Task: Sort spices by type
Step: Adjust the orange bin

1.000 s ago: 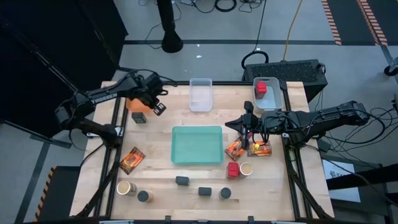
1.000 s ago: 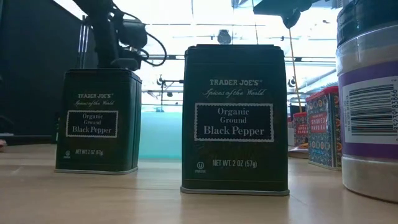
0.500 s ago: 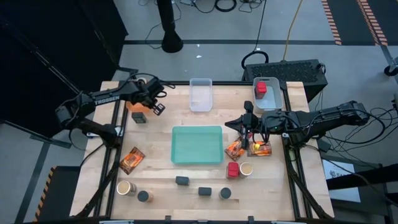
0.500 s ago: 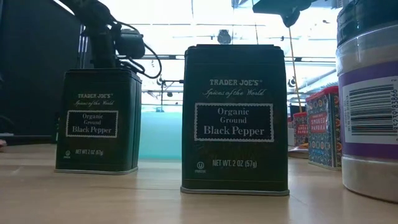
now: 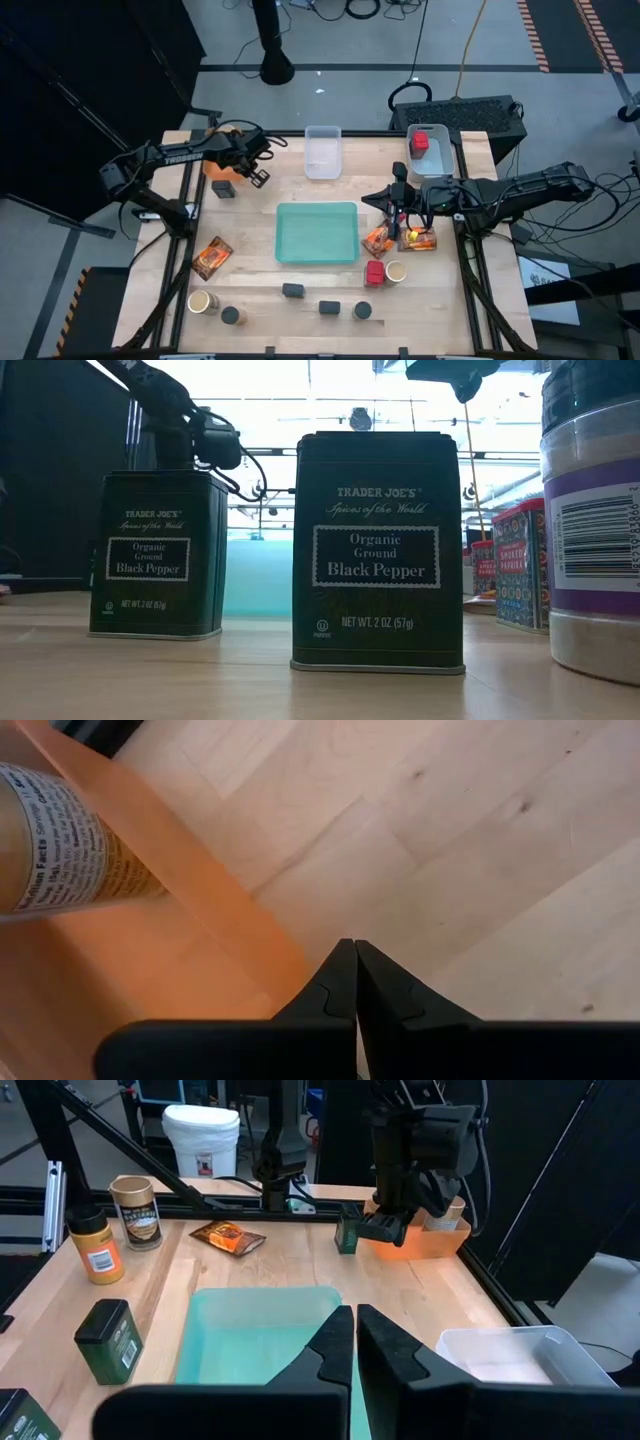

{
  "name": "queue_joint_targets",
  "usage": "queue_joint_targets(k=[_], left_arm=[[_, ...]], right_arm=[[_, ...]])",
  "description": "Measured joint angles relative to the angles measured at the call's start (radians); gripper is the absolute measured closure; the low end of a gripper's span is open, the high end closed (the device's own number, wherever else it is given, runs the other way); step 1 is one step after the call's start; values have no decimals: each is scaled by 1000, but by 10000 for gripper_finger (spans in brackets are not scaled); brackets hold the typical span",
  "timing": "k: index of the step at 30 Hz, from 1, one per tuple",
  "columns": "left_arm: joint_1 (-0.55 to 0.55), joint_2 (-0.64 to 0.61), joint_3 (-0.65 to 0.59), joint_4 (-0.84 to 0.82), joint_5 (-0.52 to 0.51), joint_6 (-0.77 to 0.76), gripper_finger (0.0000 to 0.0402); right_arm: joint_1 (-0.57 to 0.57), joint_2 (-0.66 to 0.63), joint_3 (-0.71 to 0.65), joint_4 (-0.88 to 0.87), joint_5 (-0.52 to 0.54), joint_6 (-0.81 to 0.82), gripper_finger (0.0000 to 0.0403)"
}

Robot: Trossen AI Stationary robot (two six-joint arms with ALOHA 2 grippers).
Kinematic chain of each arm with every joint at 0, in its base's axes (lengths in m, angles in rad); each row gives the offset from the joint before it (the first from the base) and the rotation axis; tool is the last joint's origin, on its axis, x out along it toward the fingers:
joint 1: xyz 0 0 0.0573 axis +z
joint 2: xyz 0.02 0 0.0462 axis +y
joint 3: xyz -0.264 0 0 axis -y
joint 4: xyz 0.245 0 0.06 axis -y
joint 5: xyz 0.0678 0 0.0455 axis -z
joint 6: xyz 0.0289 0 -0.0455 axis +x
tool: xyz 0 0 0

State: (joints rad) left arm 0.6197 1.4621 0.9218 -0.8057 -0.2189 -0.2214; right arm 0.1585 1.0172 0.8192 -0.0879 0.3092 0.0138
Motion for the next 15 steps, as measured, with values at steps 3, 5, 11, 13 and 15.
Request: queue_joint_targets(k=[3,5,11,13,15], left_arm=[[0,10,0,-8,-29,-2,400],[0,17,0,-13,-51,-2,400],[0,27,0,-24,-74,-2,400],[0,27,0,-24,-75,-2,400],[0,27,0,-25,-86,-2,400]], right_arm=[[0,0,0,0,0,0,403],[0,0,0,0,0,0,403],[0,0,0,0,0,0,403],[0,0,0,0,0,0,403],[0,0,0,0,0,0,403]])
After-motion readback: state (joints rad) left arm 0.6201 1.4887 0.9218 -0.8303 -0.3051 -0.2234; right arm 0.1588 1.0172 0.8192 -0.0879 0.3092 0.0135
